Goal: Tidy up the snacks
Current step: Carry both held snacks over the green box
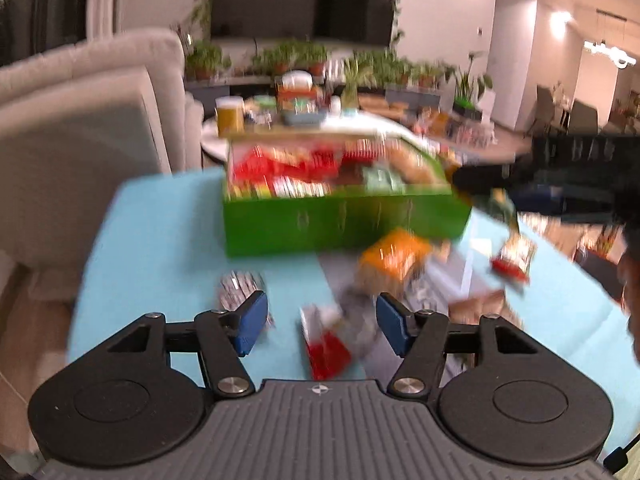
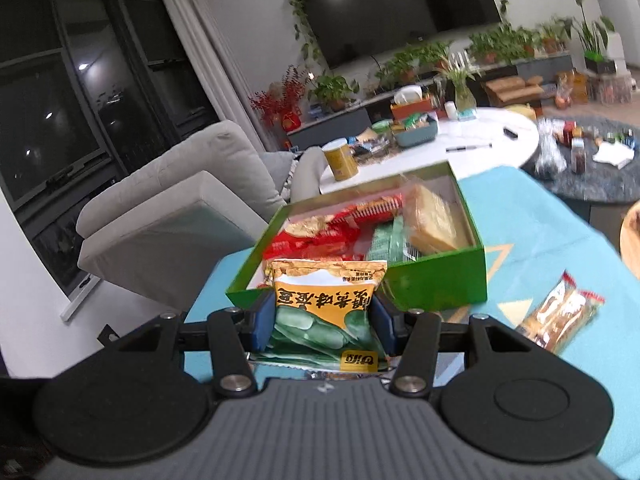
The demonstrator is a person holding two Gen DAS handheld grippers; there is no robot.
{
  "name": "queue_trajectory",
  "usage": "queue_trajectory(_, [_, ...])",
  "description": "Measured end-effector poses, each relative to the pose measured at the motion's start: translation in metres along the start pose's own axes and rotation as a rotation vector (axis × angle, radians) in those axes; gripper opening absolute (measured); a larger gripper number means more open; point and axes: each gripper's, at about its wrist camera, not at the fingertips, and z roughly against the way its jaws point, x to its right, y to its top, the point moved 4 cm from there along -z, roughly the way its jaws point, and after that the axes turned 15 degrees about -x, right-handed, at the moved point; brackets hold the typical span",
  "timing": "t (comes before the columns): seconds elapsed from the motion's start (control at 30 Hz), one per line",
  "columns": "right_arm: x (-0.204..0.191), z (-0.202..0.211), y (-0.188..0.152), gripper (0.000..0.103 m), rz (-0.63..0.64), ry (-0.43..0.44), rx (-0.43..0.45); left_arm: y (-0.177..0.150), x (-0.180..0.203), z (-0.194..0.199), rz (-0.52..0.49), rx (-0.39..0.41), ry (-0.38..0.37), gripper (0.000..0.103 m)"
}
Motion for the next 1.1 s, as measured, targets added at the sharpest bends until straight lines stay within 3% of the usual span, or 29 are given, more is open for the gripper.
queue_trajectory(0.1, [0.002, -0.002, -0.002, 0.051, 0.0, 0.002, -0.012, -0.004, 0.013, -0.017, -0.08, -0.025, 0.007, 0.064])
queue_trajectory(0.2, [0.006, -0.001, -0.003, 0.051, -0.005, 0.002, -0.014, -0.002, 0.019, -0.036, -0.138, -0.055, 0.054, 0.064])
queue_trajectory(0.27, [0.009, -0.001, -0.004, 0.051, -0.011, 0.005, -0.016, 0.003, 0.02, -0.046, -0.143, -0.079, 0.048, 0.064])
queue_trajectory(0.53, [0.015, -0.008, -0.004, 0.051, -0.028, 0.012, -0.028, 0.001, 0.013, -0.053, -0.087, -0.102, 0.023, 0.039])
queue_trajectory(0.83, [0.009, 0.0, -0.005, 0.051, -0.014, 0.01, -0.011, 0.013, 0.015, -0.011, -0.077, -0.005, -0.008, 0.039])
queue_trajectory(1.1, [-0.01, 0.019, 0.02, 0.051, 0.029, 0.02, 0.049, 0.066, 0.022, 0.021, -0.097, 0.101, 0.009, 0.039])
